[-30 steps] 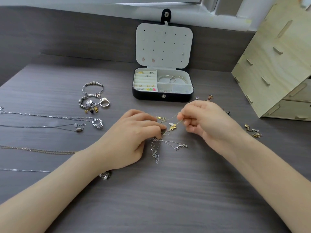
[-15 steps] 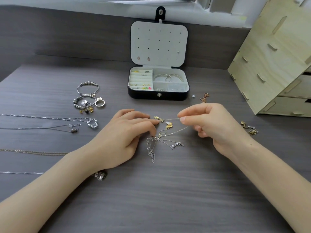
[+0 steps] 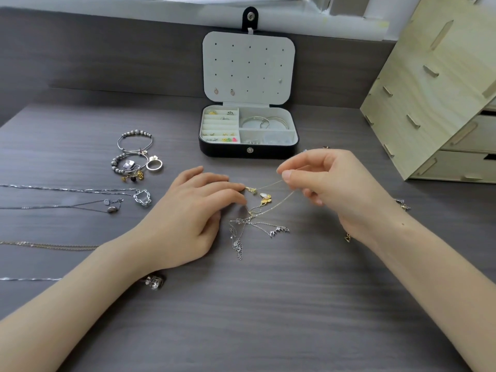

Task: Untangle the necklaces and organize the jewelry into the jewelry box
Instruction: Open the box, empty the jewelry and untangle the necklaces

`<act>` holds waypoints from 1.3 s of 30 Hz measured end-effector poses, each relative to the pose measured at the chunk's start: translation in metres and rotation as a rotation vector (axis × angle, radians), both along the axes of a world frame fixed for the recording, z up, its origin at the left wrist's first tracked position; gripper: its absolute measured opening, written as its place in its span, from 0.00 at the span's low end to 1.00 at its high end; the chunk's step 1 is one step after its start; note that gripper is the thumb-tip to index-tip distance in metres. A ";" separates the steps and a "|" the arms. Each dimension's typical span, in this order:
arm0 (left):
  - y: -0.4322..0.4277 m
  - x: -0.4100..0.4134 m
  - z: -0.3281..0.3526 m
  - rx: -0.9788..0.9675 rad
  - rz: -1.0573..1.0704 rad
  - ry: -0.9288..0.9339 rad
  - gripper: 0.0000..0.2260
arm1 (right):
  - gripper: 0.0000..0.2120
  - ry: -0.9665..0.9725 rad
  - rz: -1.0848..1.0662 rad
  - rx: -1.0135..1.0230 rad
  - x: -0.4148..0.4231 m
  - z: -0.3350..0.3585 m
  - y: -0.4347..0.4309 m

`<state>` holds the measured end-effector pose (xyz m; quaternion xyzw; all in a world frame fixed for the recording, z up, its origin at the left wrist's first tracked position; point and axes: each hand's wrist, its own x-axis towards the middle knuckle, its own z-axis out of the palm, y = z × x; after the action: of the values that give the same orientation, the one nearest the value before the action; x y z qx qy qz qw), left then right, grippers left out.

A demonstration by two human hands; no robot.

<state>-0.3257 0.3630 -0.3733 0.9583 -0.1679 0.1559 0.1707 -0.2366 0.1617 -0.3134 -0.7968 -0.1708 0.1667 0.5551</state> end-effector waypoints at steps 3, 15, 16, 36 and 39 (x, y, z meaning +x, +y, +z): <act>0.000 0.002 0.001 0.033 0.018 0.015 0.21 | 0.07 -0.145 -0.044 -0.092 0.005 -0.006 0.003; -0.002 0.002 0.004 0.148 0.080 0.019 0.24 | 0.05 -0.148 -0.009 -0.007 0.005 -0.009 0.003; -0.002 0.002 0.005 0.158 0.070 -0.003 0.23 | 0.05 -0.129 -0.012 0.044 0.005 -0.008 0.004; -0.005 -0.005 0.008 0.130 -0.152 -0.051 0.22 | 0.06 -0.031 0.047 0.302 0.013 0.010 0.037; -0.005 -0.006 0.009 0.127 -0.146 -0.052 0.21 | 0.06 -0.026 0.131 0.319 0.010 0.014 0.053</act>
<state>-0.3315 0.3579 -0.3643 0.9481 -0.2511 0.1568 0.1163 -0.2264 0.2146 -0.2991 -0.6880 -0.2536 0.1630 0.6602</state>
